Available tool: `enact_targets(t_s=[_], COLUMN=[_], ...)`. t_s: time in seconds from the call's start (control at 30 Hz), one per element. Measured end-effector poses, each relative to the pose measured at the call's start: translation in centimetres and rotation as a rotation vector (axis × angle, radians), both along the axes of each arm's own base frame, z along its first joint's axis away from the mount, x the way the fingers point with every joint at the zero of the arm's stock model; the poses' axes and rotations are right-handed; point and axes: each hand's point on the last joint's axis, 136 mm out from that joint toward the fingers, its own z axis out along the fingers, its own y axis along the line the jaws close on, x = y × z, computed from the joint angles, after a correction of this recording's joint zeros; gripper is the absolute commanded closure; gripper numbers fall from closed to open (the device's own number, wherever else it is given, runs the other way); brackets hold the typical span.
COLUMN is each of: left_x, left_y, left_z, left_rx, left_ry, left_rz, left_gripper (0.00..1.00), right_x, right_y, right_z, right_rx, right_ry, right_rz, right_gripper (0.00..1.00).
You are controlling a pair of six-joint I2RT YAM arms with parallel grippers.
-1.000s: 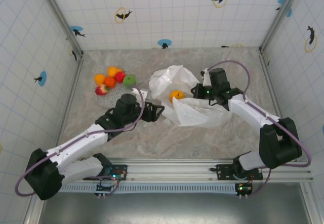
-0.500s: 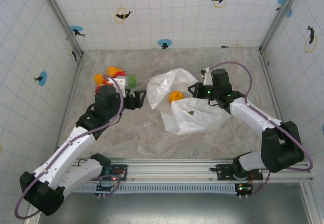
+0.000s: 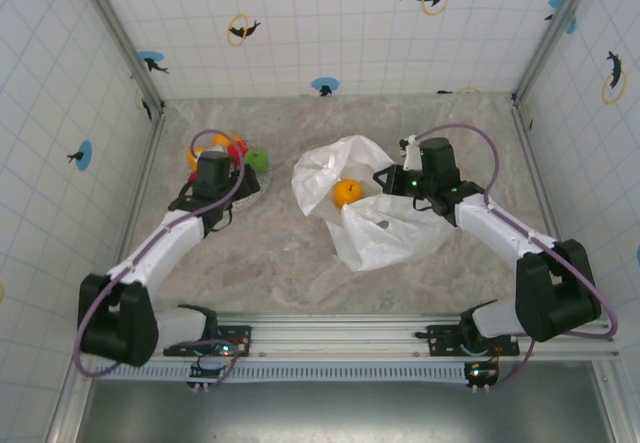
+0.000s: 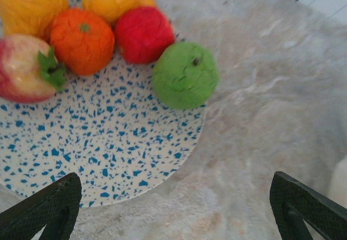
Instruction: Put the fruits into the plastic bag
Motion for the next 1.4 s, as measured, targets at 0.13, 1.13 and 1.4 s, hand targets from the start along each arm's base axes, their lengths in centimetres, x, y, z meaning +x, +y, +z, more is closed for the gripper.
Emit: enact_targets(t_s=[0.13,1.13,1.4], left_x=[0.9,12.0,13.2], left_y=[-0.1,-1.8,-2.3], left_z=[-4.0,-9.5,-9.7], left_rx=[0.031,0.044,0.032], left_ry=[0.095,0.144,0.137], left_rz=[0.005,-0.031,-0.043], left_gripper=[0.06,0.08,0.19], right_x=[0.0,0.0,-0.1], right_y=[0.1,0.1,0.1], right_z=[0.1,0.1,0.1], right_rx=[0.003,0.002,0.002], right_ry=[-0.004,-0.001,0.0], right_rz=[0.004,0.005,0.005], right_gripper=[1.0,1.0,1.0])
